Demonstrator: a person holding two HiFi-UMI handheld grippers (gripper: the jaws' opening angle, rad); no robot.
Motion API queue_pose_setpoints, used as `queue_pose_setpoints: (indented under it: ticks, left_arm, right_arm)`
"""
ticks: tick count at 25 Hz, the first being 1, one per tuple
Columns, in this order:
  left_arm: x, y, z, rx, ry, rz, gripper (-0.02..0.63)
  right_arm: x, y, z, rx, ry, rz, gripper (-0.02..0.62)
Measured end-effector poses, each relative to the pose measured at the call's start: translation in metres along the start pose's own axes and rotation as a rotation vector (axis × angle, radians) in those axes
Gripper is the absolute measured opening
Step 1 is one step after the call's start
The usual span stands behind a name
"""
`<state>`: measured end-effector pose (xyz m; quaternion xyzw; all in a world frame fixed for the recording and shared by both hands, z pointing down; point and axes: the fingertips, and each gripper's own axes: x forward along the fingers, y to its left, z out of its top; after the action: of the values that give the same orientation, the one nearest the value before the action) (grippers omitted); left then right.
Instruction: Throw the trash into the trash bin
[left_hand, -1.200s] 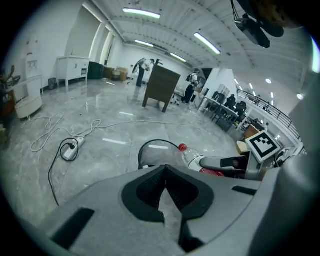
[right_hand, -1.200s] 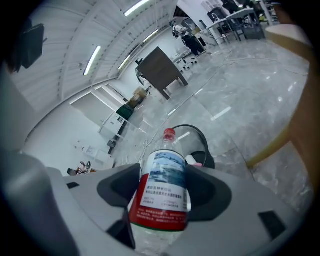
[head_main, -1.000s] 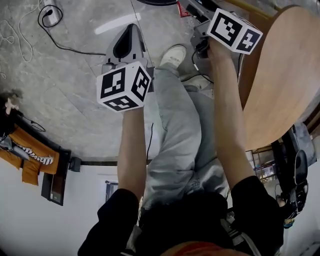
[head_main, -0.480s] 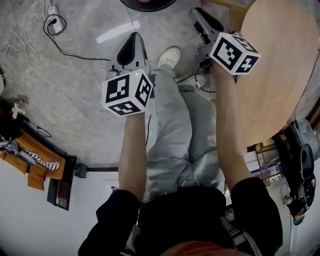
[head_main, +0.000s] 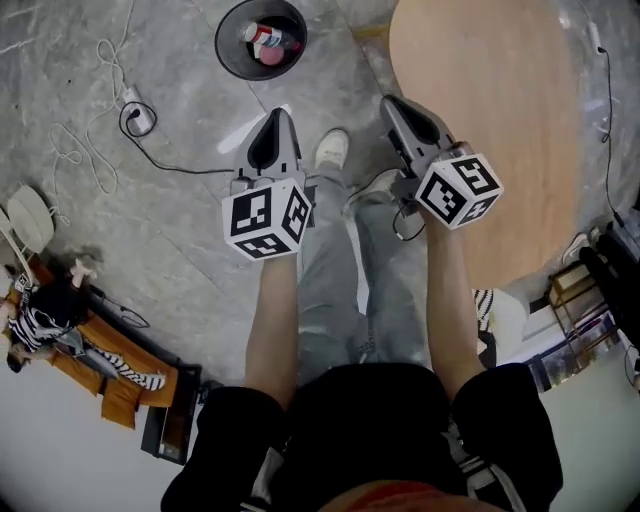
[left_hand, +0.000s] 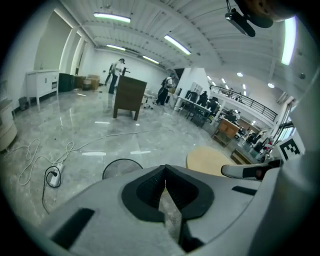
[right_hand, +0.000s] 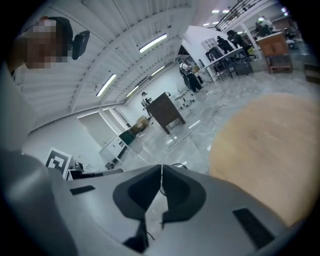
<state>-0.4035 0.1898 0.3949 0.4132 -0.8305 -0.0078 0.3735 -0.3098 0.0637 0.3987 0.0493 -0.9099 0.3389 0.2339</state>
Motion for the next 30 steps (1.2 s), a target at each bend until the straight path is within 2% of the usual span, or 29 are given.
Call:
queue_pose_setpoints:
  ticks: [4, 7, 12, 18, 22, 25, 30]
  left_arm:
    - [-0.018, -0.061, 0.025, 0.054, 0.006, -0.080, 0.008]
    - [-0.030, -0.127, 0.044, 0.089, 0.019, -0.190, 0.009]
    - [-0.040, -0.252, 0.095, 0.224, -0.010, -0.424, 0.008]
    - [-0.091, -0.381, 0.146, 0.301, -0.052, -0.611, 0.008]
    - [-0.131, -0.475, 0.155, 0.339, -0.077, -0.749, 0.008]
    - [-0.173, -0.542, 0.149, 0.395, -0.107, -0.862, 0.008]
    - [-0.240, -0.633, 0.157, 0.489, -0.186, -1.009, 0.008]
  right_arm:
    - [-0.075, -0.010, 0.029, 0.052, -0.072, -0.109, 0.012]
    - [-0.140, -0.020, 0.054, 0.072, -0.141, -0.210, 0.012]
    - [-0.244, -0.037, 0.111, 0.127, -0.358, -0.409, 0.011]
    - [-0.375, -0.019, 0.153, 0.194, -0.586, -0.567, 0.011]
    - [-0.479, -0.017, 0.167, 0.219, -0.758, -0.711, 0.012]
    - [-0.559, -0.011, 0.167, 0.202, -0.859, -0.811, 0.012]
    - [-0.670, 0.014, 0.190, 0.088, -0.960, -0.932, 0.012]
